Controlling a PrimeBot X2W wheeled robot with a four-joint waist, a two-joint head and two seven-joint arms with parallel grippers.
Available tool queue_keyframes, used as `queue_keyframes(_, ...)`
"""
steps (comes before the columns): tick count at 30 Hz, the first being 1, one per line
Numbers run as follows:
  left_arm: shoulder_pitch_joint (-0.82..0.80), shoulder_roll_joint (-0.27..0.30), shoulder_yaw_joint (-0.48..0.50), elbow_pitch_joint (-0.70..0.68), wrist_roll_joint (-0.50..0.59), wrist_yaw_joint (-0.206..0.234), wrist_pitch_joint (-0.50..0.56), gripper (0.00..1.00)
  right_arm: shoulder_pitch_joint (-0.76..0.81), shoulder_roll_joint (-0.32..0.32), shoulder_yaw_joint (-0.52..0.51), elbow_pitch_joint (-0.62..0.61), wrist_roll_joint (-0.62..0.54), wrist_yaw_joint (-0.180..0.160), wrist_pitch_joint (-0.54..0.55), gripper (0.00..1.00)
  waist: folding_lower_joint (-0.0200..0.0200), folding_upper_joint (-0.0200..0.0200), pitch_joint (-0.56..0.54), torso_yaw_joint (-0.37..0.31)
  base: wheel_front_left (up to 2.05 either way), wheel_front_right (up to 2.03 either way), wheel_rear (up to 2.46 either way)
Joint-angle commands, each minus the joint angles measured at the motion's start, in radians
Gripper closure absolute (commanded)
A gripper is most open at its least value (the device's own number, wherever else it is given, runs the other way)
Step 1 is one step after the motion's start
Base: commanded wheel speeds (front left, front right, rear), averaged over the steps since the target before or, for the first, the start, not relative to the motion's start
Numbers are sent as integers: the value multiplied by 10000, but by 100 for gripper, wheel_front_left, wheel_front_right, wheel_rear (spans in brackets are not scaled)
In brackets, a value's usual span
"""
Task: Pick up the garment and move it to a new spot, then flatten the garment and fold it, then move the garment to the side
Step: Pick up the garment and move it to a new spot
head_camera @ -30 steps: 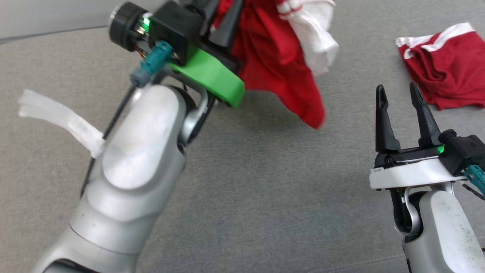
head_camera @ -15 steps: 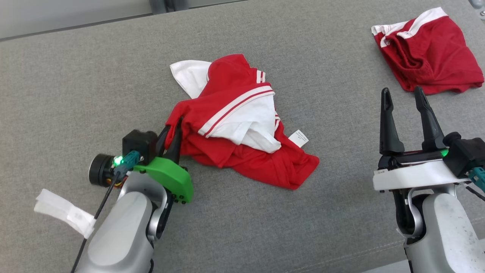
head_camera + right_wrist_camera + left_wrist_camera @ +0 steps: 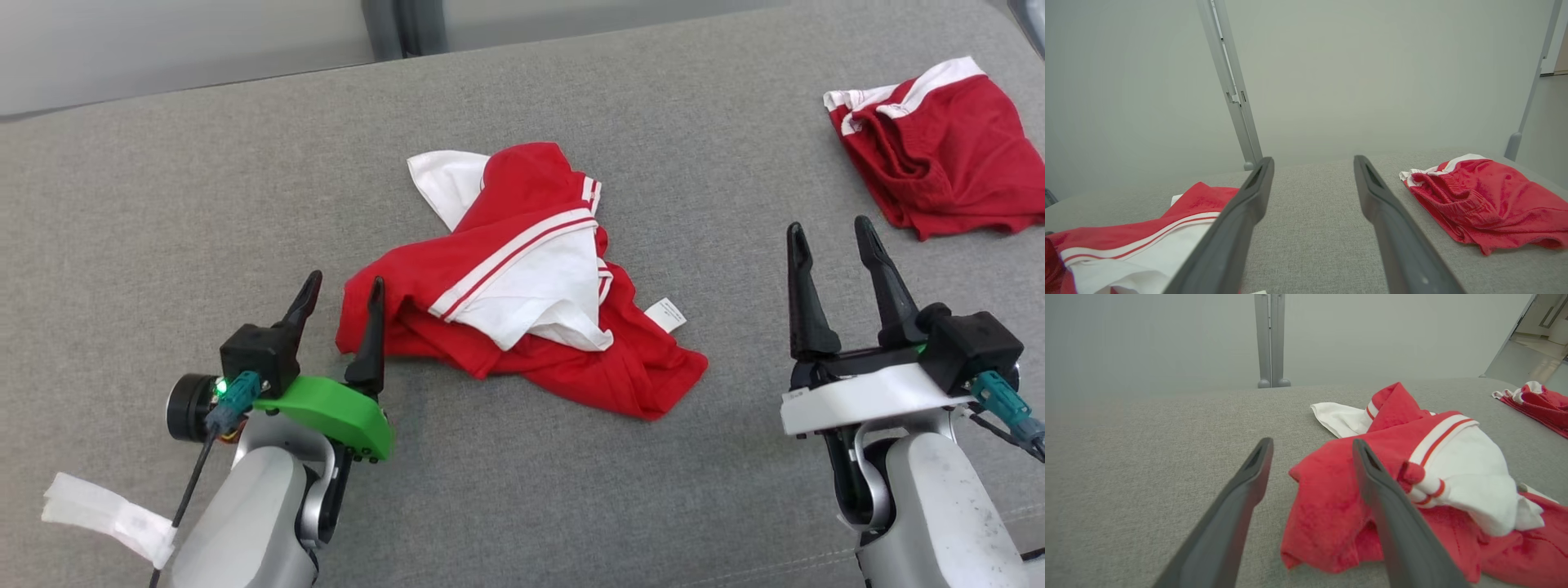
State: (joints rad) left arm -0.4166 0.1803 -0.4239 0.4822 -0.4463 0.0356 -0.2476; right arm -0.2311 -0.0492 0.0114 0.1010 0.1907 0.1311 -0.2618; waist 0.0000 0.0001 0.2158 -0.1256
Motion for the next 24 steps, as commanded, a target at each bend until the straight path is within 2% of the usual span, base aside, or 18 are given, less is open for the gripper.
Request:
queue_keyframes(1,333,112,115,-160,7,78,-97,0,142,-24,-5,88,-67,-7,-44,0,0,-1,-312,149,0,0,0)
queue_keyframes(8,1510,360,654,-1323,127,396,-176,0,434,-23,243,461,-307,-7,-43,0,0,-1,-1008,272,0,0,0)
queue_keyframes(14,3047,104,1419,-2749,275,691,-160,0,917,-23,346,613,-384,-7,-38,0,0,-1,-1581,402,0,0,0)
queue_keyframes(24,4602,-463,2180,-3411,839,525,-163,0,1810,-18,369,564,-158,-7,-39,0,0,-1,-2122,664,0,0,0)
